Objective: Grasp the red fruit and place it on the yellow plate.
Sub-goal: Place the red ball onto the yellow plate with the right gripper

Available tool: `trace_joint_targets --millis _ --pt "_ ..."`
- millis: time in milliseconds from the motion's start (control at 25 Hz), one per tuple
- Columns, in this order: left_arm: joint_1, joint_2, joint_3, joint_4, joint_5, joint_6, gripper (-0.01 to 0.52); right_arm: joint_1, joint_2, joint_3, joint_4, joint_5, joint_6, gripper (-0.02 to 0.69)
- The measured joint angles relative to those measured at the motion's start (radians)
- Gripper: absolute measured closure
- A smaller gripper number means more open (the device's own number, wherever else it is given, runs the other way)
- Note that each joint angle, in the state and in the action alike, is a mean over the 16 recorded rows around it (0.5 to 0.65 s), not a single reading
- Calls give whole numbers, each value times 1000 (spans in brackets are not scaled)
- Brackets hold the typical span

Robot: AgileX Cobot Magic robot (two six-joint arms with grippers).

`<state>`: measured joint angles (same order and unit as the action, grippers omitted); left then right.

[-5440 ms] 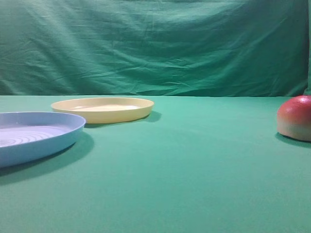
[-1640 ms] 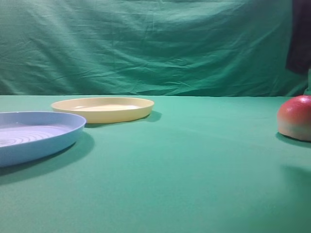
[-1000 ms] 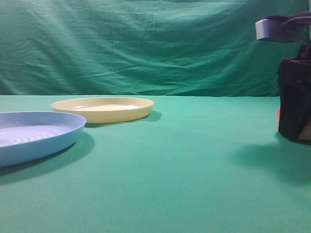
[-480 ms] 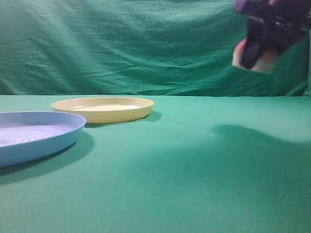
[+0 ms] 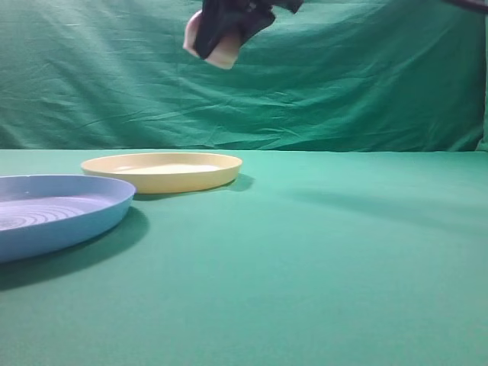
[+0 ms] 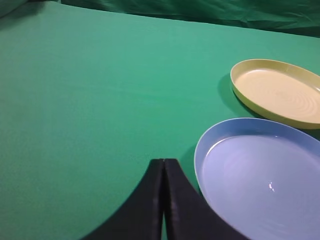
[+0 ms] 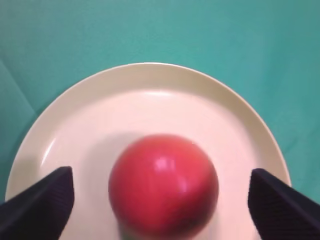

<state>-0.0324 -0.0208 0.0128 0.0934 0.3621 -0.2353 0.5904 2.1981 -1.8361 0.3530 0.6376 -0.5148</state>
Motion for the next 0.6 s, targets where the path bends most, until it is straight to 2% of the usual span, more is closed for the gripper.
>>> trace_joint_targets --millis 160,280,400,600 --pt "0 0 0 0 0 0 514 5 49 -37 22 2 -2 88" --pt "0 0 0 0 0 0 514 5 53 -48 37 6 -3 57" --pt "0 0 0 0 0 0 514 5 29 -52 43 18 -3 106" --pt "0 0 0 0 0 0 514 5 -49 -53 40 59 -3 292"
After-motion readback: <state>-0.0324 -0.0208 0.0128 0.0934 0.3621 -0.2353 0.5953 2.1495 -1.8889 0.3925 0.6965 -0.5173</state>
